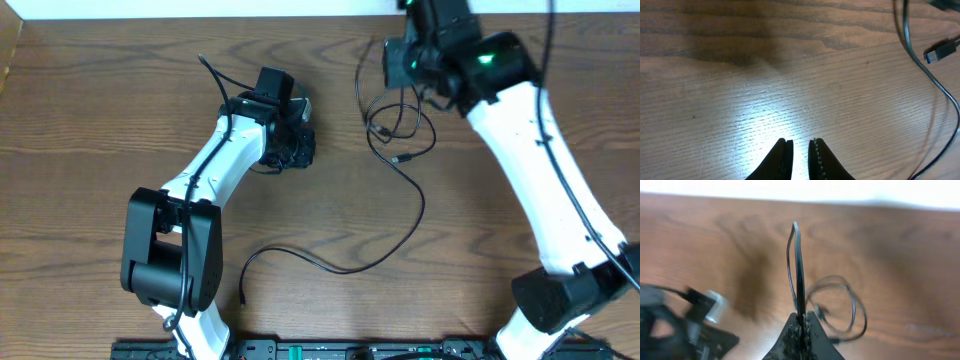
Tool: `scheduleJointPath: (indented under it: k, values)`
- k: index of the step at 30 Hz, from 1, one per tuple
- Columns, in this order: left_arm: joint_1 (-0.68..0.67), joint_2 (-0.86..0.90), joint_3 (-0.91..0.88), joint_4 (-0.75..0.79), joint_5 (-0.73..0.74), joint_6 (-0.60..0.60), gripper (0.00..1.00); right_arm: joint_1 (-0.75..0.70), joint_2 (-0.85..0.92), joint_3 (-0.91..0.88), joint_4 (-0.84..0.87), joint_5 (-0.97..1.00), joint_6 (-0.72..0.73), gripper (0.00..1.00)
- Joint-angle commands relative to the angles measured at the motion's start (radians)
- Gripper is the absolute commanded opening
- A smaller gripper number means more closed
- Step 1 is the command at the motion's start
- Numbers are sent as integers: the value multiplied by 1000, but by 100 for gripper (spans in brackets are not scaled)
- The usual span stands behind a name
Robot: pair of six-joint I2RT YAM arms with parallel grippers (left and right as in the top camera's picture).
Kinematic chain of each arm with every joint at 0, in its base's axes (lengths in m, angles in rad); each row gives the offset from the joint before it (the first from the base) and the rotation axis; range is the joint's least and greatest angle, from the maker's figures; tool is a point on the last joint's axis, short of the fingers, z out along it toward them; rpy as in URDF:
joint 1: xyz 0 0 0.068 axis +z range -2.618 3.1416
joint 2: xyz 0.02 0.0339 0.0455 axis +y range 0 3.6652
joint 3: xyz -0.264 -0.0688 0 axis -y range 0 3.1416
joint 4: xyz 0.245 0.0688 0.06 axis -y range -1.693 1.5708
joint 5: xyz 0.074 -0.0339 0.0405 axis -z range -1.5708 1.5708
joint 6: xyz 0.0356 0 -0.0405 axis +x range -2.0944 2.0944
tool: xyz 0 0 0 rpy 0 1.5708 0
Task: Untangle cables
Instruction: 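Lift the black cable with the right gripper and pull it up-right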
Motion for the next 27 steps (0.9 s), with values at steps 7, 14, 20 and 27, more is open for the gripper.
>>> scheduleJointPath:
  k: [7, 14, 20, 27]
  values:
    - [2, -28, -8, 0, 13, -2, 17, -42, -43, 271, -149, 99, -29, 1]
    - [2, -28, -8, 5, 13, -2, 17, -90, -43, 375, -290, 99, -33, 1]
    - [2, -28, -8, 5, 13, -2, 17, -109, -43, 380, -361, 98, -32, 1]
    - [2, -28, -8, 0, 13, -1, 17, -113, -43, 380, -420, 89, -33, 1]
